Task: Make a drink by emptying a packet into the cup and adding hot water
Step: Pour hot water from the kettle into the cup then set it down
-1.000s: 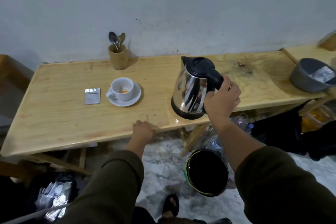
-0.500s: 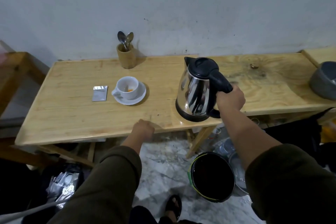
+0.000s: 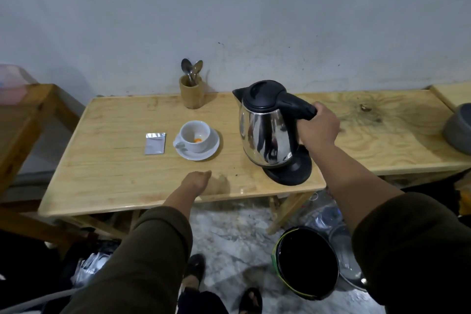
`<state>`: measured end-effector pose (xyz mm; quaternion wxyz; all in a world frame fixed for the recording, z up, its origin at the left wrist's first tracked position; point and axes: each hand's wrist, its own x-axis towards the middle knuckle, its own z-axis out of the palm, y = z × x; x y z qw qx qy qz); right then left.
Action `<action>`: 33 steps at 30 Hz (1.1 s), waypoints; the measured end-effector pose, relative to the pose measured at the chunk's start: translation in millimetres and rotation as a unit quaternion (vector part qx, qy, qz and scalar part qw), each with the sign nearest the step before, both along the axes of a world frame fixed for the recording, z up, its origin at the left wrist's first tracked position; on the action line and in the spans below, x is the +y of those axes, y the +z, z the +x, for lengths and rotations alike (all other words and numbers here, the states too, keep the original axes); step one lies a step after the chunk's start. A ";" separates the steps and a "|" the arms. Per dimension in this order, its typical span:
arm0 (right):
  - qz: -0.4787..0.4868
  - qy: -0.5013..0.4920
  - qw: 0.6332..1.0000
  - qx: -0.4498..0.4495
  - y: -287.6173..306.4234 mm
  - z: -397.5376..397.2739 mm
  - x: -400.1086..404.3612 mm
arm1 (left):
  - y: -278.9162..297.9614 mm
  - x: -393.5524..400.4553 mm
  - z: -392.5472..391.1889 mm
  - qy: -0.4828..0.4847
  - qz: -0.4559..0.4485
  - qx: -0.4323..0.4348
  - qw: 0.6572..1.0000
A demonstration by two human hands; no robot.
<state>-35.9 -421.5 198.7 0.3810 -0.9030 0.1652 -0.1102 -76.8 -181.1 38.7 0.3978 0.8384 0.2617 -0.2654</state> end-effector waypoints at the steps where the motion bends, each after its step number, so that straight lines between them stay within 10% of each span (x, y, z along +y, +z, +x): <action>1: -0.010 0.008 1.000 -0.003 1.3 2.1 6.4 | -1.0 7.9 2.3 0.042 -0.025 -0.002 0.999; 9: -0.123 0.055 0.991 0.027 16.8 21.2 56.1 | -5.4 74.5 34.7 0.216 -0.136 -0.030 0.967; 33: -0.356 0.105 0.917 0.147 41.8 35.3 156.6 | -14.0 109.1 92.7 0.122 -0.173 -0.010 0.977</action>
